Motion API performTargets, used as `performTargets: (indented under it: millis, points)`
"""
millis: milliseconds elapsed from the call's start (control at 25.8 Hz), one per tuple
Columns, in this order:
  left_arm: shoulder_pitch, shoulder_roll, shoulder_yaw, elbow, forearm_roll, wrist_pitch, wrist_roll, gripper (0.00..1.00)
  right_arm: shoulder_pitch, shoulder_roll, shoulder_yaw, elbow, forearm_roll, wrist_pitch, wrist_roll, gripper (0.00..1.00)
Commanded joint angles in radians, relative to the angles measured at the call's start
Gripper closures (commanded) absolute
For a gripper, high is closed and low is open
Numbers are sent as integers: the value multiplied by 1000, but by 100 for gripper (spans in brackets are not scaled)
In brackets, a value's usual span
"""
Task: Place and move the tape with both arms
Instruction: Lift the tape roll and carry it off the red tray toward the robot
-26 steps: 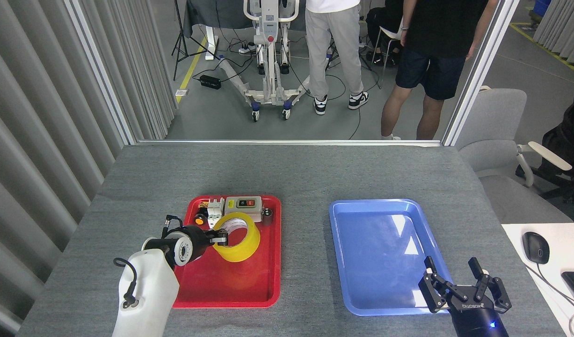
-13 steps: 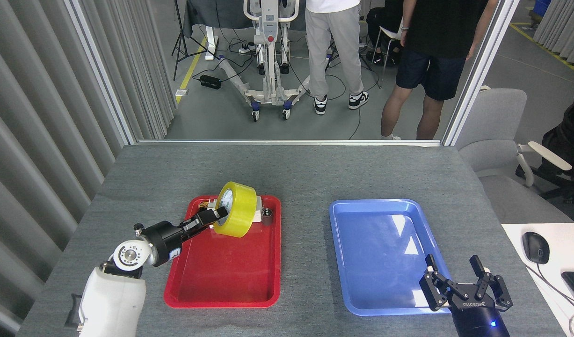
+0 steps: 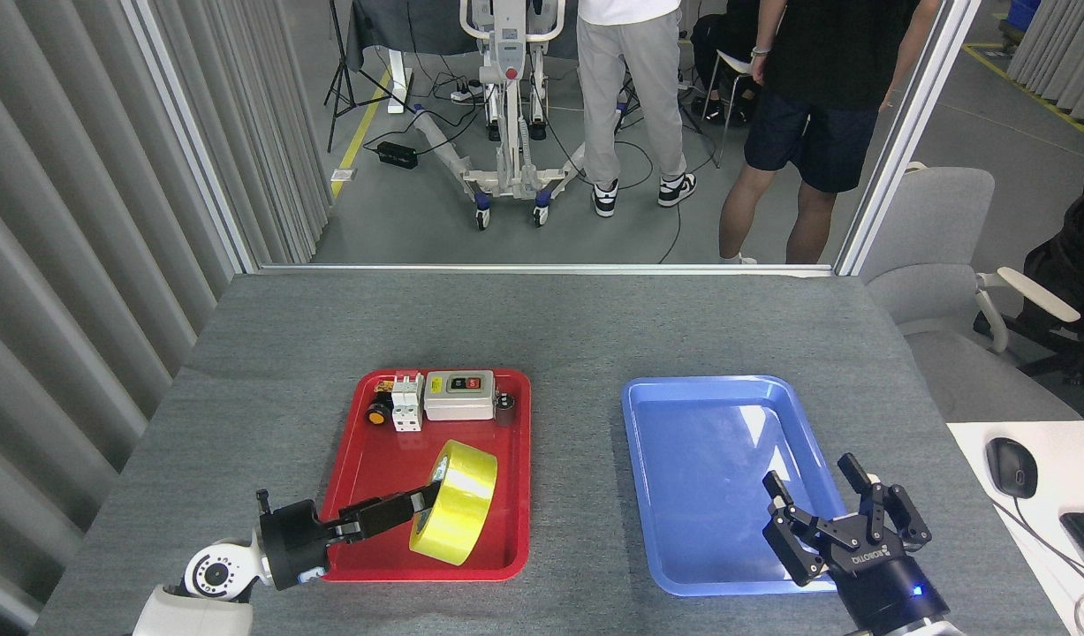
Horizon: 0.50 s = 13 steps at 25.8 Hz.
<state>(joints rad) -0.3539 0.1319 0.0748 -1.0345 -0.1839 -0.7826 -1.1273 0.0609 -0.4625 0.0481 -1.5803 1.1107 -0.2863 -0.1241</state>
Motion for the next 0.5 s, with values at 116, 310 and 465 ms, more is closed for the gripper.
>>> performTargets:
  millis: [116,310,465]
  points:
    - [90,2,-76,-116,216,-3,-103,100,7,-107,159,8,-203,-338,1,0]
    - [173,-14,-96,-315,282,160,-128,100,-1,-200,351,11,-486,-499,15,0]
    - [202,-64,-110,-375,274,256,-124,100,5,-188,391,8,-562,-499,80,0]
